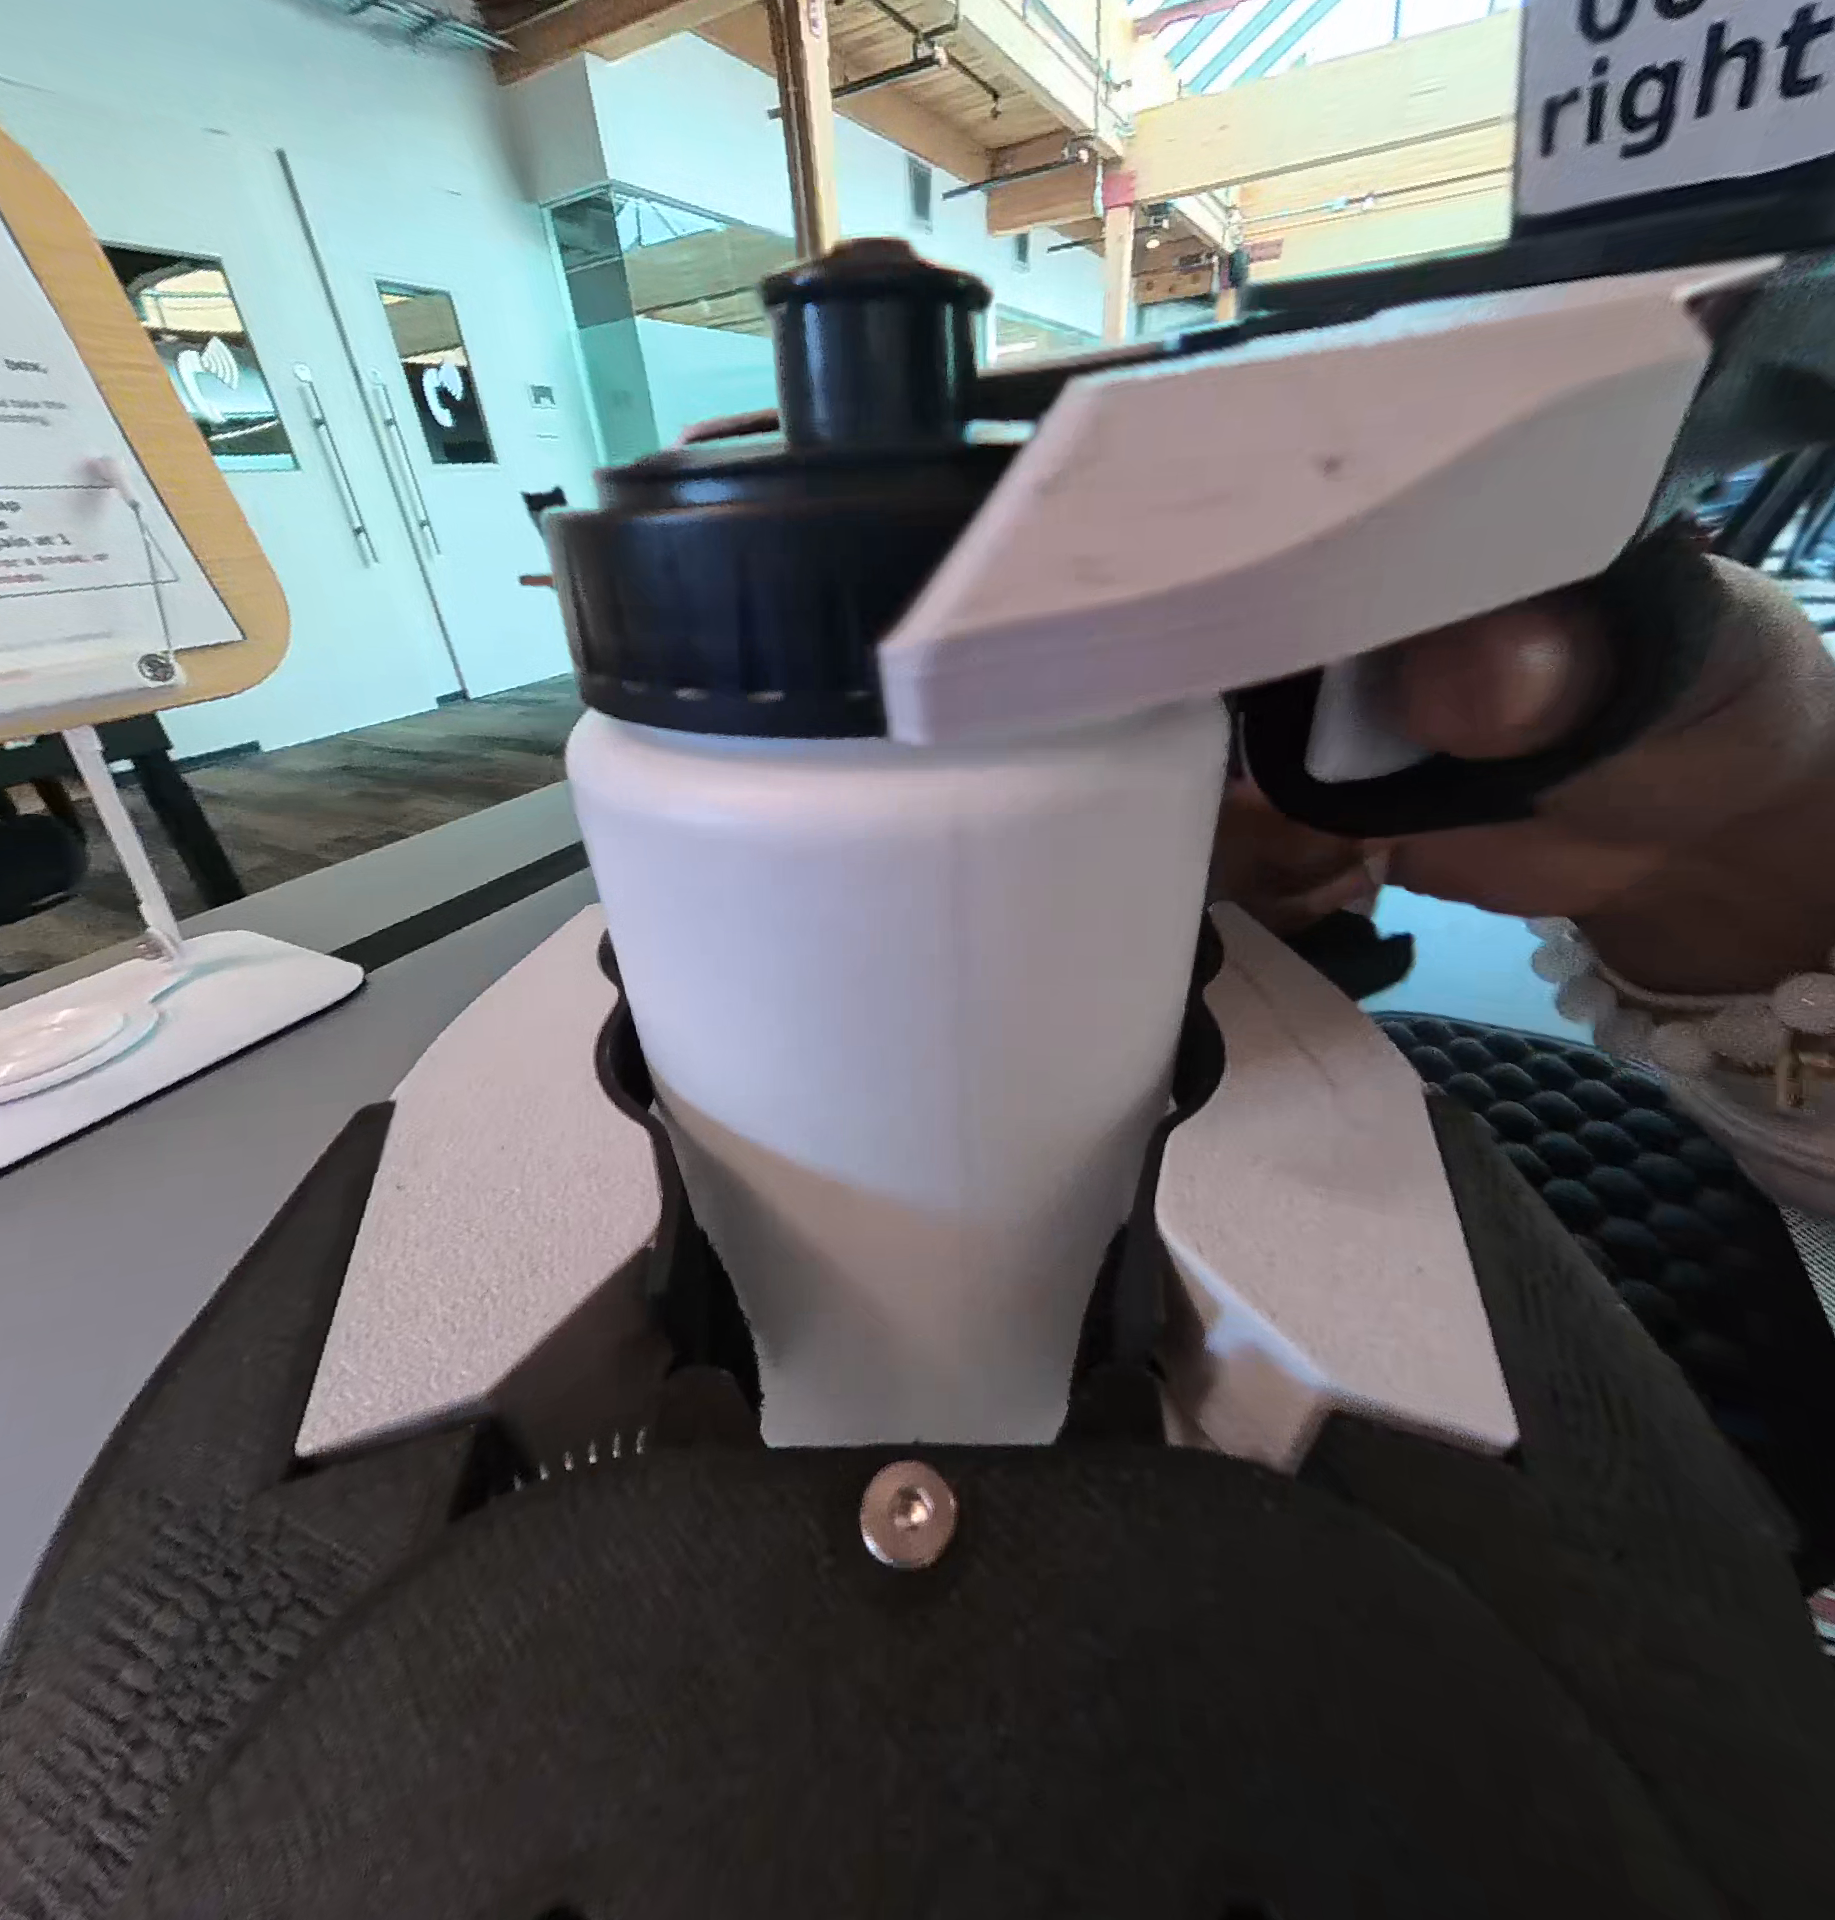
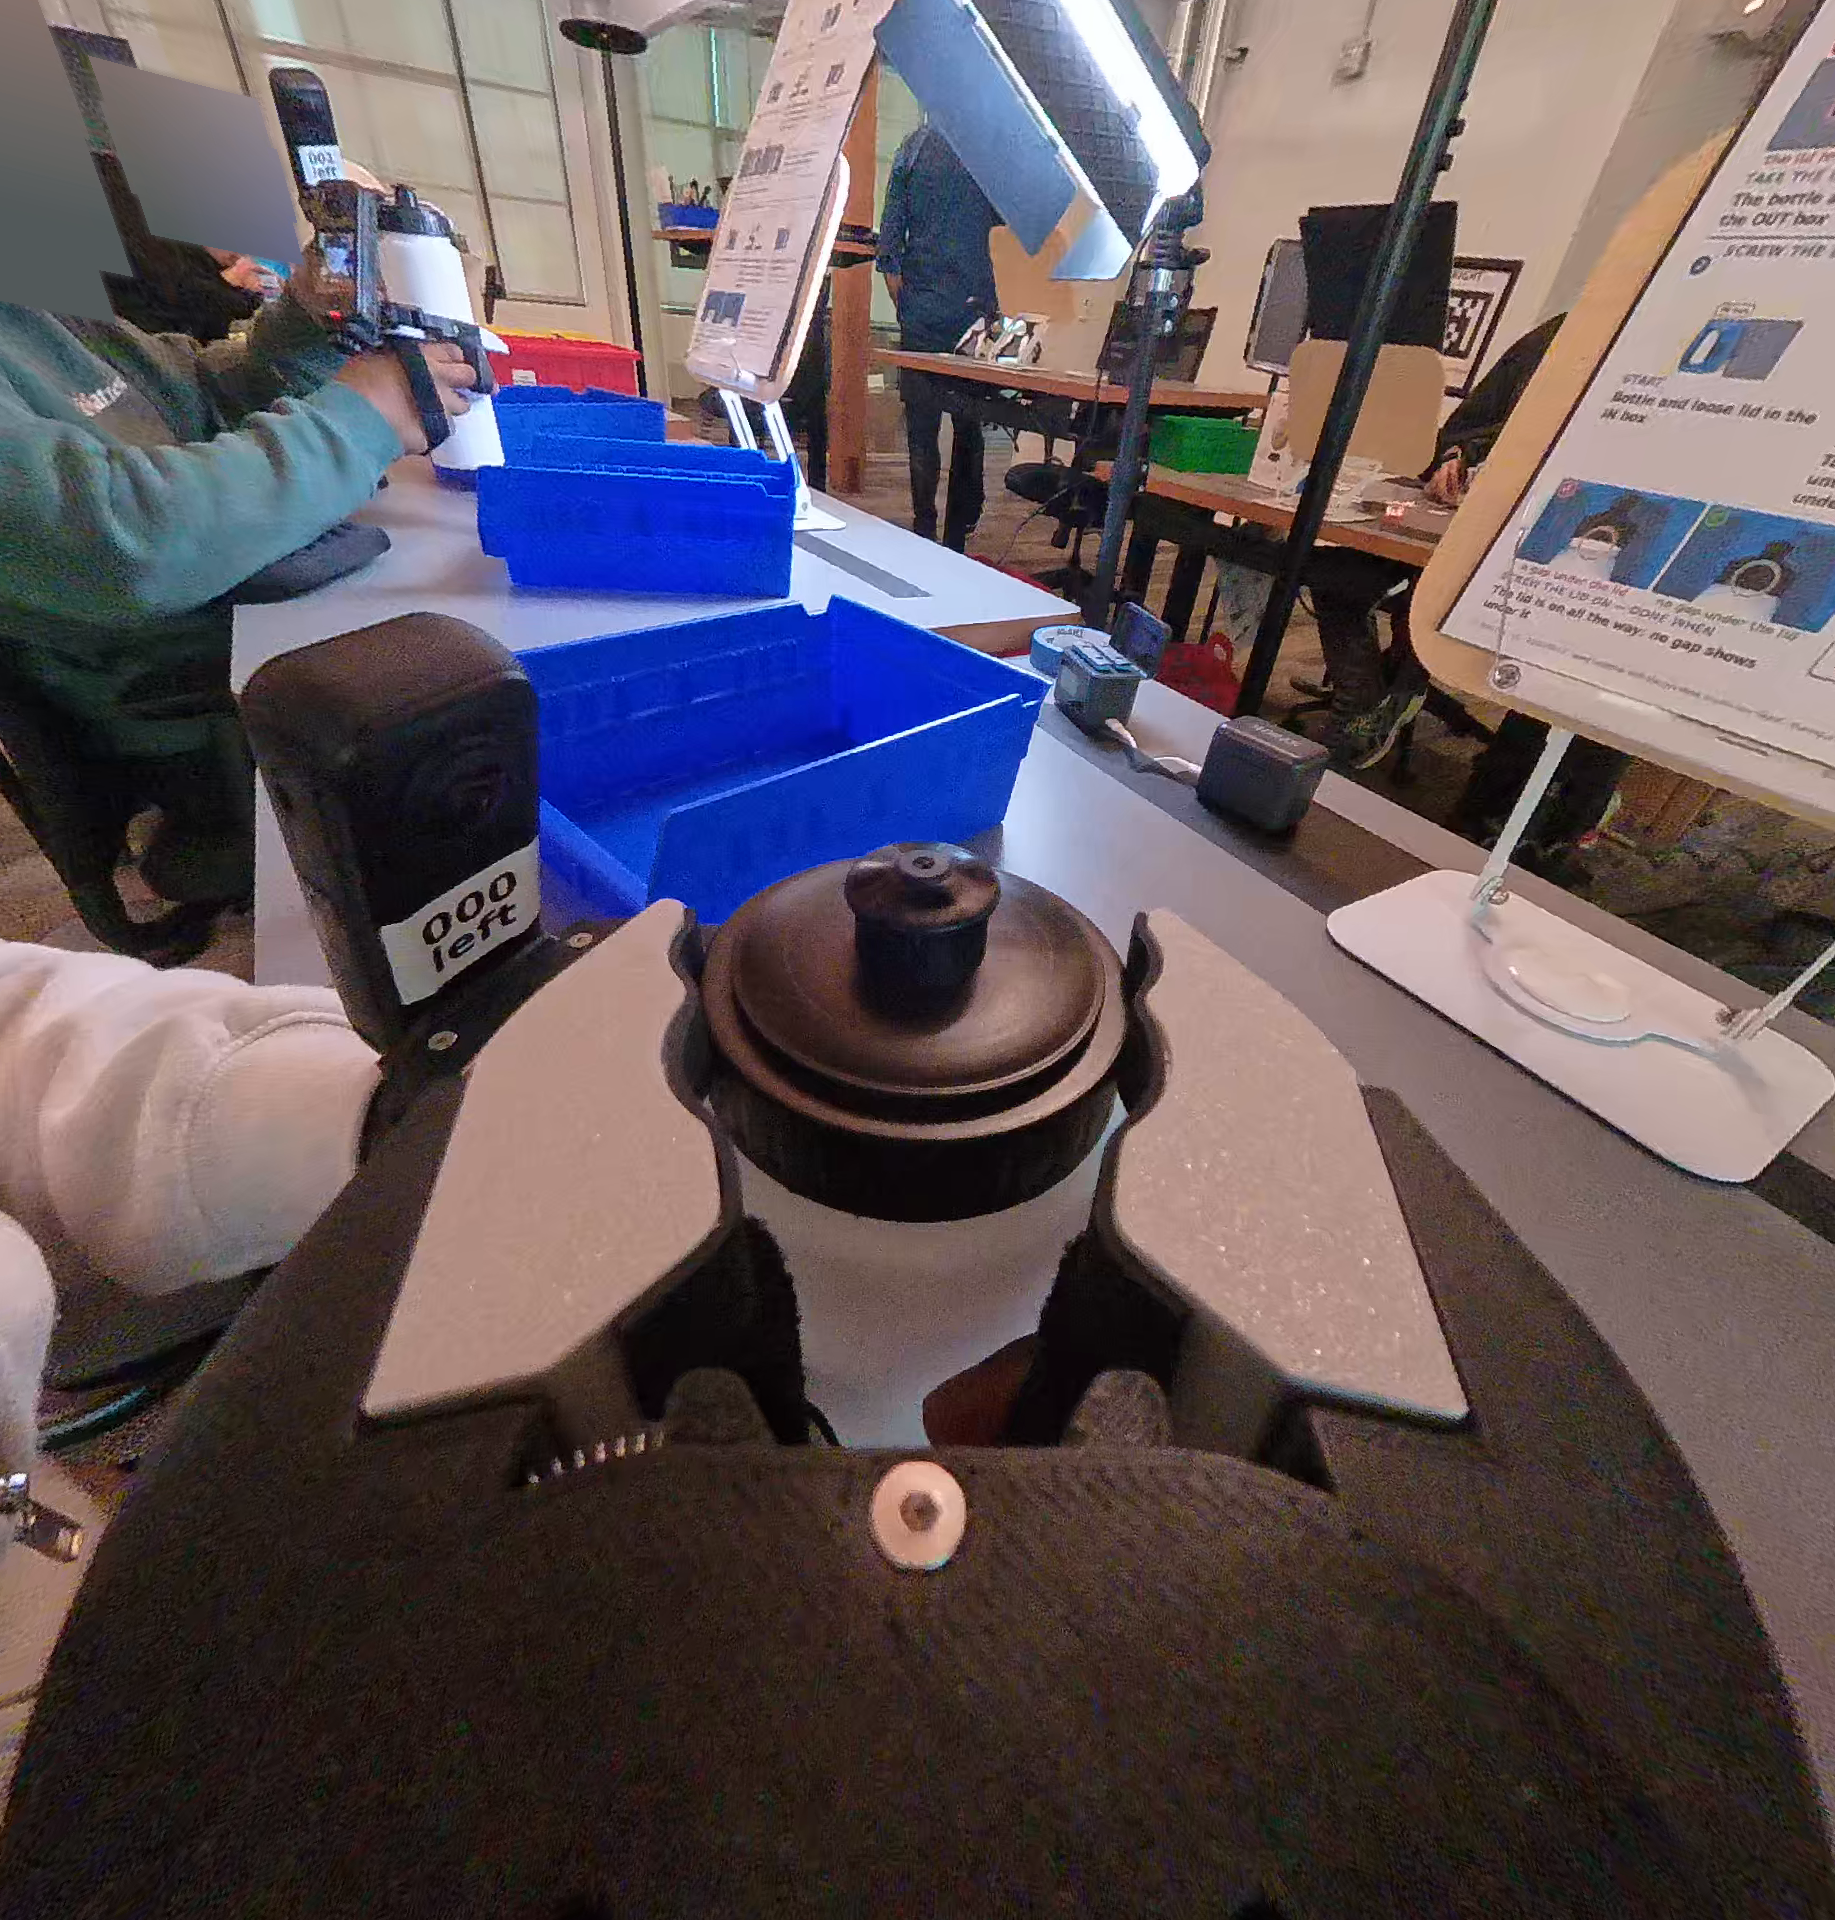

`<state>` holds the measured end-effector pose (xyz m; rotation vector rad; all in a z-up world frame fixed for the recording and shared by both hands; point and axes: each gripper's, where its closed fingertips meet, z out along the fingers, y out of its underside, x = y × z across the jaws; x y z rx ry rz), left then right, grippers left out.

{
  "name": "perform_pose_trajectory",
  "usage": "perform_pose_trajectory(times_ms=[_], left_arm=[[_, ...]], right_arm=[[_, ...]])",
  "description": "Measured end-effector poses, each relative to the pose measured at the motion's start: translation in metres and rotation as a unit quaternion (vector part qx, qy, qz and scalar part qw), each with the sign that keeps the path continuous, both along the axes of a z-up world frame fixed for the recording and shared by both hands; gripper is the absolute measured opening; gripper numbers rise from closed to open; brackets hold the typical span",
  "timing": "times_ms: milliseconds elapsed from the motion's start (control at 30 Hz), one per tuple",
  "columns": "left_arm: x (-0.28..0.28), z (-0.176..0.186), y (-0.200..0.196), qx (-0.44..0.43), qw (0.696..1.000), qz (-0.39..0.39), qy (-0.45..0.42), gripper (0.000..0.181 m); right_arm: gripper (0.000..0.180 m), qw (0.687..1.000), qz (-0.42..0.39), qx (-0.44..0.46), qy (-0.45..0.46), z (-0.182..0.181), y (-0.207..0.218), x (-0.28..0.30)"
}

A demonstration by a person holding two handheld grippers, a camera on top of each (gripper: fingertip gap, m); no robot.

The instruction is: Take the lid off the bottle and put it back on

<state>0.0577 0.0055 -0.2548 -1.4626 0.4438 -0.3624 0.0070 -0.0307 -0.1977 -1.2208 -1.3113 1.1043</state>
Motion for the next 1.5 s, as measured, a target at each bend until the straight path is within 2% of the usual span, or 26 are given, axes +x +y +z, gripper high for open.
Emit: perform_pose_trajectory(times_ms=[67,167,233,300,367,433,500,567,667,733,833,933,1067,1167,1233,1433,1500], left_arm=[[0.005,0.001,-0.004,0.005,0.999,-0.040,-0.002,0.100],[0.019,0.001,-0.018,-0.011,0.988,-0.152,-0.030,0.100],[0.019,0.001,-0.018,-0.010,0.988,-0.154,-0.033,0.100],[0.010,0.001,-0.009,-0.007,0.995,-0.097,-0.028,0.099],[0.001,0.000,-0.002,-0.005,0.999,-0.040,-0.018,0.099],[0.000,0.000,-0.002,-0.004,1.000,-0.022,-0.012,0.099],[0.002,0.000,-0.003,-0.001,1.000,-0.029,-0.006,0.099],[0.005,0.001,-0.006,0.006,0.999,-0.051,-0.005,0.099],[0.019,0.000,-0.018,-0.008,0.990,-0.138,-0.017,0.100],[0.019,0.001,-0.019,-0.013,0.989,-0.147,-0.023,0.100],[0.013,0.001,-0.016,-0.007,0.993,-0.115,-0.023,0.099],[0.007,0.001,-0.011,0.002,0.997,-0.074,-0.014,0.099],[0.012,0.001,-0.013,0.007,0.996,-0.089,-0.005,0.099],[0.020,0.000,-0.019,-0.011,0.989,-0.147,-0.014,0.099],[0.021,0.000,-0.020,-0.016,0.987,-0.157,-0.019,0.099],[0.015,0.001,-0.019,0.003,0.994,-0.113,-0.010,0.097],[0.009,0.001,-0.014,0.015,0.997,-0.074,0.004,0.090]], right_arm=[[0.078,0.998,0.047,0.030,-0.010,-0.001,-0.005,0.001],[0.084,0.979,0.199,0.024,-0.045,-0.010,-0.020,0.009],[0.080,0.969,0.246,0.018,-0.025,-0.008,-0.022,0.011],[0.079,0.976,0.220,0.007,-0.010,-0.007,-0.015,0.006],[0.078,0.990,0.142,0.011,-0.005,-0.007,-0.007,-0.001],[0.078,0.997,0.073,-0.003,-0.005,-0.008,-0.003,-0.001],[0.078,0.999,0.045,-0.003,-0.007,-0.009,-0.004,0.002],[0.079,0.998,0.066,0.014,-0.021,-0.009,-0.006,0.003],[0.088,0.982,0.184,-0.003,-0.035,-0.008,-0.020,0.007],[0.087,0.972,0.232,-0.024,-0.038,-0.008,-0.026,0.006],[0.083,0.975,0.218,-0.030,-0.024,-0.007,-0.025,0.004],[0.078,0.987,0.158,-0.038,0.013,-0.005,-0.016,0.003],[0.078,0.989,0.147,-0.024,0.011,-0.006,-0.017,0.009],[0.079,0.981,0.193,0.007,-0.019,-0.006,-0.020,0.013],[0.080,0.978,0.208,0.026,-0.016,-0.002,-0.022,0.012],[0.077,0.986,0.167,0.032,0.002,-0.001,-0.023,0.010],[0.077,0.992,0.119,0.048,0.007,-0.001,-0.013,0.011]])
